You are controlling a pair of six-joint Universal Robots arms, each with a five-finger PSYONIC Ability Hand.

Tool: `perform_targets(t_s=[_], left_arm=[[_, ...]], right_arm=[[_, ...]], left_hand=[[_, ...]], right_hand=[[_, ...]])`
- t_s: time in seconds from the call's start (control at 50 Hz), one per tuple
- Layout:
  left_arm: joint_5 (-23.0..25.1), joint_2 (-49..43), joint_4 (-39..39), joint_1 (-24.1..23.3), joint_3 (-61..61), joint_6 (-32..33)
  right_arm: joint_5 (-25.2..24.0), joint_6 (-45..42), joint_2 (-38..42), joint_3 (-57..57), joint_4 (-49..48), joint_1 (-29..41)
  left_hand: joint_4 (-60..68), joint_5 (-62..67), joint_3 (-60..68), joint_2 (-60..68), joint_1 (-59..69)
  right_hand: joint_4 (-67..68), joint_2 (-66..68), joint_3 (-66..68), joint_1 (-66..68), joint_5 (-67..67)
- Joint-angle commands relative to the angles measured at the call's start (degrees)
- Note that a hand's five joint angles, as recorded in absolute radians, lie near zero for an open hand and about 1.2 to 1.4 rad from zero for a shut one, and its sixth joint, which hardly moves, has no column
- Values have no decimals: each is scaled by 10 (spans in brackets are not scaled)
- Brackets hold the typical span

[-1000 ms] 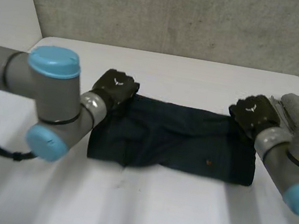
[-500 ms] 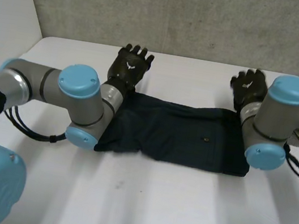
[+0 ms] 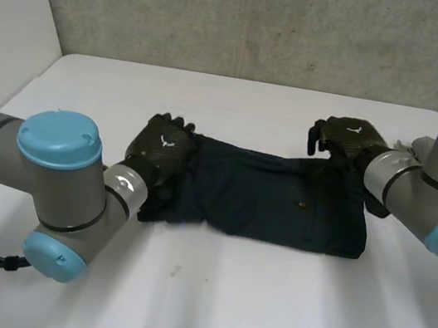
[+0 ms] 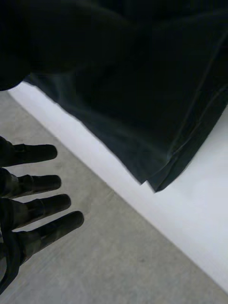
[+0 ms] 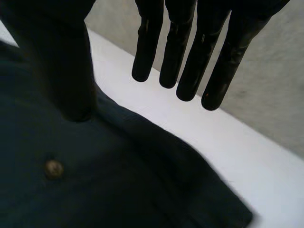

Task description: Fold the laundry.

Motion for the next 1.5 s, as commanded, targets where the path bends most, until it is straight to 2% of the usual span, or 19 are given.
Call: perform_targets(t_s=[0.02,0.2,0.24,0.26,0.28,0.34,0.48,0.62,0.72,0.86,0.9,1.0,1.04,1.12,1.22,1.4,1.46,1.48,1.5], left_arm=[[0,-33,-1,10,7,18],[0,-41,-1,11,-2,76],[-1,-41,-1,11,-2,90],[-1,-41,-2,11,-2,94],[-1,-41,-2,11,-2,98],[-1,-41,-3,10,-4,118],[-1,-35,-4,7,-23,192],[-6,-34,-5,6,-27,228],[-6,-34,-3,8,-19,228],[-5,-34,-3,22,-21,230],[-5,-33,-3,26,-24,229],[-5,-1,-5,36,-38,216],[-5,8,-5,36,-41,206],[-5,23,-5,33,-41,157],[-4,47,-6,33,-38,87],[-4,61,-6,36,-39,18],[-4,60,-6,36,-41,11],[-4,60,-6,36,-41,10],[-4,60,-6,36,-41,10]], right_arm=[[-55,103,134,-146,52,-12],[-35,114,299,-363,160,-28],[-26,113,318,-394,175,-34],[-15,110,329,-419,183,-37],[-9,110,332,-428,186,-37],[12,109,331,-446,186,-37],[10,106,286,-431,191,-34],[-3,104,192,-328,186,-39],[-29,81,120,-227,177,-46],[-26,21,27,-53,141,-70],[-16,7,-4,17,102,-78],[17,-12,-65,160,-9,-91],[24,-17,-83,218,-61,-92],[26,-23,-89,276,-119,-91],[31,-23,-89,296,-140,-85],[42,-45,-61,301,-190,-83],[53,-65,-41,299,-207,-83],[56,-70,-39,297,-209,-83],[63,-81,-35,297,-211,-84]], left_hand=[[123,122,126,123,119],[323,322,326,323,319],[422,421,425,422,418],[443,441,446,442,438],[459,458,462,459,455],[537,536,540,536,533],[529,528,532,528,524],[416,415,419,416,412],[414,413,417,414,410],[386,385,389,385,381],[330,329,333,330,326],[70,69,73,70,66],[27,26,30,27,23],[-13,-14,-10,-13,-17],[-37,-38,-34,-37,-41],[-45,-46,-42,-45,-49],[-45,-46,-42,-45,-49],[-45,-46,-42,-45,-49],[-45,-46,-42,-45,-49]], right_hand=[[136,130,133,197,152],[103,97,99,163,119],[-24,-30,-28,36,-9],[-245,-251,-249,-184,-229],[-347,-353,-351,-287,-332],[-347,-353,-351,-287,-332],[-347,-353,-351,-287,-332],[-347,-353,-351,-287,-332],[-347,-353,-351,-287,-332],[-347,-353,-351,-287,-332],[-347,-353,-351,-287,-332],[-347,-353,-351,-287,-332],[-345,-351,-349,-284,-329],[-274,-280,-278,-214,-259],[-229,-235,-232,-168,-213],[-113,-119,-116,-52,-97],[46,41,43,107,62],[140,134,137,201,156],[348,342,344,408,363]])
